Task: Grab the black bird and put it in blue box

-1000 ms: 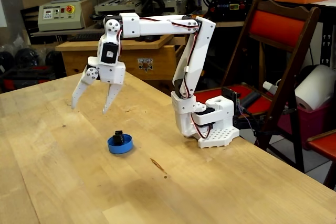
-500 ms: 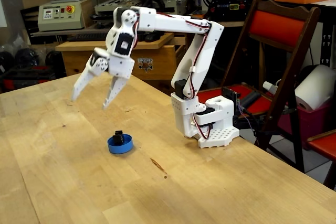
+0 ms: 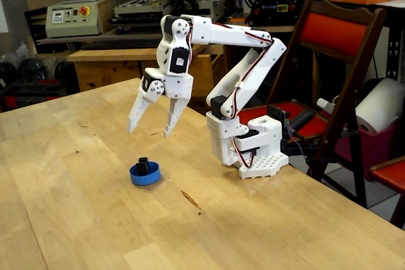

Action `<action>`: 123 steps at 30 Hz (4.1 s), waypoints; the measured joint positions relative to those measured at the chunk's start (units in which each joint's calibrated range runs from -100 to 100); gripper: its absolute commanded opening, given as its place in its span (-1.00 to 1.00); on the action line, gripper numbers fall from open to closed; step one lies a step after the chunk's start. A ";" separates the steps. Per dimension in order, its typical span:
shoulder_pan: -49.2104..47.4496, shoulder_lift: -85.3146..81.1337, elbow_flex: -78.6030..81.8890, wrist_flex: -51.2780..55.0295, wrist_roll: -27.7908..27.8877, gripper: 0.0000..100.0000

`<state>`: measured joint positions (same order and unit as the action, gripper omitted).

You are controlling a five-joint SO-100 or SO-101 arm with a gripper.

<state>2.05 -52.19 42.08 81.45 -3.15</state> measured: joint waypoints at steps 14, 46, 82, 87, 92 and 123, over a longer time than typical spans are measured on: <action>0.00 -1.20 1.97 -4.56 0.00 -0.43; 0.00 -24.38 22.82 -10.64 0.00 -0.43; -7.18 -24.38 31.23 -14.71 0.00 -0.95; -2.93 -24.38 31.23 -15.43 0.00 -0.95; 0.95 -24.38 33.38 -15.43 0.00 -0.95; -0.95 -24.29 39.21 -20.23 0.00 -0.95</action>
<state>1.10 -76.48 81.30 61.22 -3.15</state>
